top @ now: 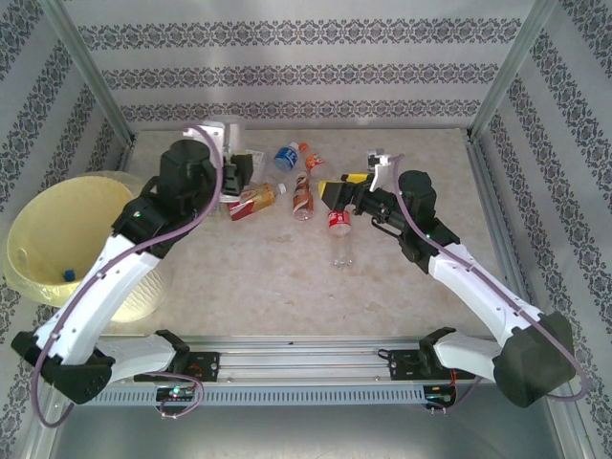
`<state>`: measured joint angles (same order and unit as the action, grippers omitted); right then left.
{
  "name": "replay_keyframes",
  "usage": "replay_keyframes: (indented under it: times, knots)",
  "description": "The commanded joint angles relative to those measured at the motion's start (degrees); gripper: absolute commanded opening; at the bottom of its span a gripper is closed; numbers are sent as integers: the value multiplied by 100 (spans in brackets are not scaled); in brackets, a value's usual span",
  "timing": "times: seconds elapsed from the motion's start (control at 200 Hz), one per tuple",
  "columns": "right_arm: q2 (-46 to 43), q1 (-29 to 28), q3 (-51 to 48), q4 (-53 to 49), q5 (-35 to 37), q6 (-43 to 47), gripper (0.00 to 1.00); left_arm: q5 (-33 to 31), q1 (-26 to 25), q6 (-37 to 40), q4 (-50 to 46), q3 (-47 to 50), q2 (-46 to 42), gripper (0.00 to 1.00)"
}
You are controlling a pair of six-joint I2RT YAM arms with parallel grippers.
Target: Put the plastic bottles in the bin
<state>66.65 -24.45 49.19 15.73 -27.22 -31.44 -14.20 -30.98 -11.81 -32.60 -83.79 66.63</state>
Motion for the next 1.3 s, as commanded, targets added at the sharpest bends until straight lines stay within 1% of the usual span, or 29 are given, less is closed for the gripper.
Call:
replay_keyframes:
  times: [0.0,0.145,0.23,0.27,0.325,0.405,0.55,0.615,0.704,0.769,0.924,1.029,1.079,1.294]
  knots:
    - [155,-51,278,221,36,111,98,-1102,95,257,-757,-342,-309,49]
    - [376,-76,404,306,-88,-16,98,-2146,143,201,-1369,-673,-532,48]
    - [483,-95,447,373,-116,-59,98,-2716,280,34,-1885,-876,-591,48]
    - [521,-104,466,387,-125,-70,98,-2869,399,-87,-2152,-964,-623,48]
    - [571,-104,503,405,-142,-85,98,-2926,655,-295,-2518,-1078,-671,48]
    - [645,-114,571,413,-184,-95,98,-2878,1154,-480,-2965,-1161,-744,48]
    - [729,-128,648,431,-255,-142,98,-2719,2033,-504,-3337,-1080,-958,48]
    - [741,-131,647,432,-264,-152,98,-2483,2440,-366,-3259,-933,-1114,49]
    - [744,-139,625,440,-257,-164,98,-1842,3130,-244,-3243,-784,-1245,49]
    - [753,-139,626,442,-266,-169,98,-1265,3552,-132,-3257,-688,-1259,49]
    - [738,-141,631,430,-291,-166,98,171,4577,84,-3344,-513,-994,48]
    - [667,-139,601,375,-263,-130,98,949,5224,182,-3236,-385,-910,49]
    - [631,-145,563,351,-217,-102,98,1147,5398,171,-3252,-354,-832,50]
    - [566,-139,486,326,-106,-34,98,1718,5838,59,-3038,108,-669,51]
